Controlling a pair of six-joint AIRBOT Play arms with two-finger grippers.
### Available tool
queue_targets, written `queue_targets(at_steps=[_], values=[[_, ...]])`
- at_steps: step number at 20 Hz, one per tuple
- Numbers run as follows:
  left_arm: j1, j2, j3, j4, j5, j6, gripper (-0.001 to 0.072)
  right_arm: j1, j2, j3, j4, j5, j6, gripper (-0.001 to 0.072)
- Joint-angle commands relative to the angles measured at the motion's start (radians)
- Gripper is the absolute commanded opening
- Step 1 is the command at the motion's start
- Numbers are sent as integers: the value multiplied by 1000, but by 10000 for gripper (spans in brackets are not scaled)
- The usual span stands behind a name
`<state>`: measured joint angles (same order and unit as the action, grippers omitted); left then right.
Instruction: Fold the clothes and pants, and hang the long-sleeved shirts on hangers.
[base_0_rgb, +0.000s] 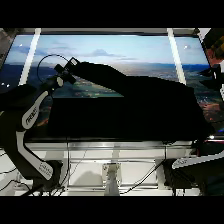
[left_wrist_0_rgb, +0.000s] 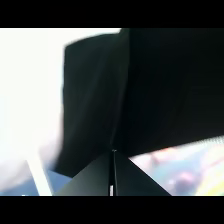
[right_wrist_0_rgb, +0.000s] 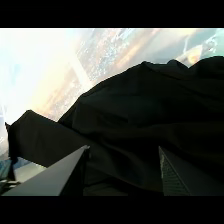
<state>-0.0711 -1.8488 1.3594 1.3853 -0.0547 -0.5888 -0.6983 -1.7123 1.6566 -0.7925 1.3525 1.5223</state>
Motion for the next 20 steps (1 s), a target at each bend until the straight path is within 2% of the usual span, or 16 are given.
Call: queue_targets(at_steps=[1,2,7,9,11,13,20], values=[[-2,105,3,-2,-119,-11,6,1,0,1,0,-11,0,490],[-2,158,3,-2,-217,-36,6,1,0,1,0,-11,0,490],[19,398,2,19,-772,-39,6,-6,-10,1,-19,-18,2,489],[42,439,2,125,-981,-40,5,-6,-36,1,-91,-18,2,489],[72,440,0,238,-1128,-40,5,-4,-77,2,-163,-39,0,490],[108,439,-19,253,-1159,-46,5,-4,-115,10,-211,-60,-54,490],[152,351,-79,253,-1159,-66,5,-18,-248,152,-260,-22,-59,491]])
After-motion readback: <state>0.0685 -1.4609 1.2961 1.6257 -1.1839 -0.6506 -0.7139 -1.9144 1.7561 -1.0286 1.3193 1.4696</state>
